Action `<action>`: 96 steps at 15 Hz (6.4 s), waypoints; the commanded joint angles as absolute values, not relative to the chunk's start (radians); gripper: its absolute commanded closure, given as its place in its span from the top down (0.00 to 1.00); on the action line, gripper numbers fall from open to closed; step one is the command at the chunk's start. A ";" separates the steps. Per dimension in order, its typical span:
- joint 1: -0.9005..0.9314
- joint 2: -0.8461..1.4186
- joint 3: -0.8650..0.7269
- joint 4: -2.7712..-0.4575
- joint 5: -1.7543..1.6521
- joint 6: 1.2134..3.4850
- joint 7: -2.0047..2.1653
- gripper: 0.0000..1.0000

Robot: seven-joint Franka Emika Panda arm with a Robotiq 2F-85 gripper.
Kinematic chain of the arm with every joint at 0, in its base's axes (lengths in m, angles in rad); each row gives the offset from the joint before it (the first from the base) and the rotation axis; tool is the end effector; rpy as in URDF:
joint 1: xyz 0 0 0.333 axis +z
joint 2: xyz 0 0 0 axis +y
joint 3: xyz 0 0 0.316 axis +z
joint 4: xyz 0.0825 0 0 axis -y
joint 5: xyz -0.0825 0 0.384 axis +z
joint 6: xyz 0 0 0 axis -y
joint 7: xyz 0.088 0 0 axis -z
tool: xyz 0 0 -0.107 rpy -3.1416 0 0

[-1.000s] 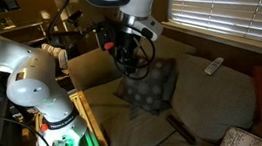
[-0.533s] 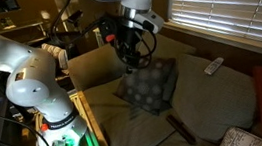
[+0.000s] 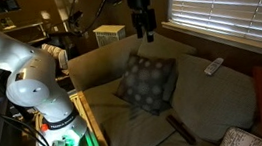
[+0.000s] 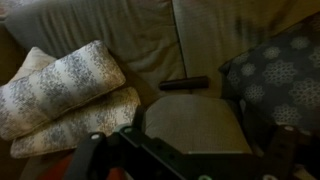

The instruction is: Put the grey remote control on the seat of the sofa.

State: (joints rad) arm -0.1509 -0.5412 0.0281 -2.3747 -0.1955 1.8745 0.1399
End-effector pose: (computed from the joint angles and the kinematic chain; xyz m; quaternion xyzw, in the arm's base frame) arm 0.3882 -0.0615 0.5245 0.9891 -0.1050 0.0208 0.1008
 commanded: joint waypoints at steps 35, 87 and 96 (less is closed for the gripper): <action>-0.122 0.215 -0.061 -1.688 0.006 2.066 -0.340 1.00; -0.178 1.079 -0.009 -0.875 0.045 2.234 -0.260 1.00; -0.169 1.178 -0.011 -0.757 0.019 2.207 -0.254 1.00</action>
State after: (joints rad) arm -0.1768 1.1180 -0.0045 -0.8534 0.0412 2.2389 -0.2761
